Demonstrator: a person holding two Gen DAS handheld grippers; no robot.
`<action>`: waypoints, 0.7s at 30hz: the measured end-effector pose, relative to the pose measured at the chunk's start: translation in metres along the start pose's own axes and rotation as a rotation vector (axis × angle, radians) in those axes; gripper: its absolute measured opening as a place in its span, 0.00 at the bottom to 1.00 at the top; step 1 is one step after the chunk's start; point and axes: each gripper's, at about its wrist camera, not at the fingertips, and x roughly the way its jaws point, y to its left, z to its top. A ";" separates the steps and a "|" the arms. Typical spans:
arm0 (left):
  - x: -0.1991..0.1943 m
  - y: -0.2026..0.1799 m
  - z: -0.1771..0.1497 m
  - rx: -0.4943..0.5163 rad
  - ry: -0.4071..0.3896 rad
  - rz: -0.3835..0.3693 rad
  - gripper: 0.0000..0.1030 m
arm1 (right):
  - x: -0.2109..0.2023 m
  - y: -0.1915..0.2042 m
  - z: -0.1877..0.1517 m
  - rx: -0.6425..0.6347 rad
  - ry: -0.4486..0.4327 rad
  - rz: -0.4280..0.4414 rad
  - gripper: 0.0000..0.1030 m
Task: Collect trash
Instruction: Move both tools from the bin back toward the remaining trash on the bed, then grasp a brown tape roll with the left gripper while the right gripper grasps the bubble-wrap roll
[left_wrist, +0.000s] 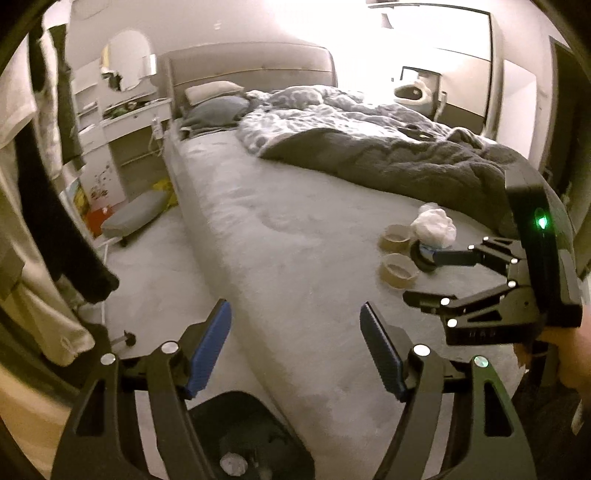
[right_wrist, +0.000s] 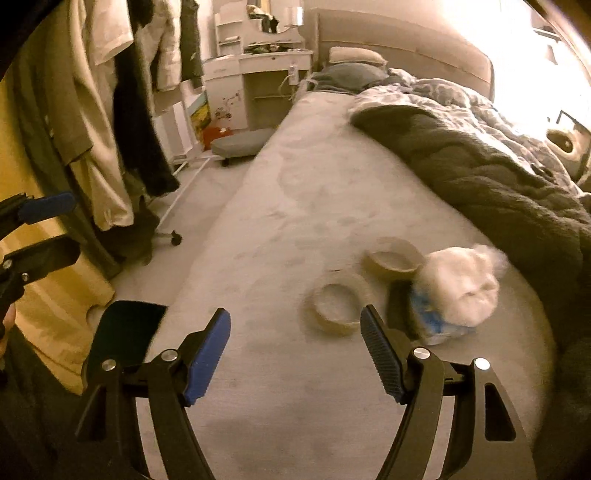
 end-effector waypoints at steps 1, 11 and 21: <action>0.004 -0.002 0.003 0.012 -0.003 -0.006 0.76 | -0.001 -0.004 0.001 0.001 -0.004 -0.004 0.73; 0.040 -0.029 0.014 0.099 0.018 -0.113 0.81 | -0.010 -0.059 0.008 0.060 -0.056 -0.062 0.81; 0.076 -0.062 0.015 0.180 0.055 -0.212 0.81 | -0.008 -0.101 0.015 0.107 -0.063 -0.082 0.84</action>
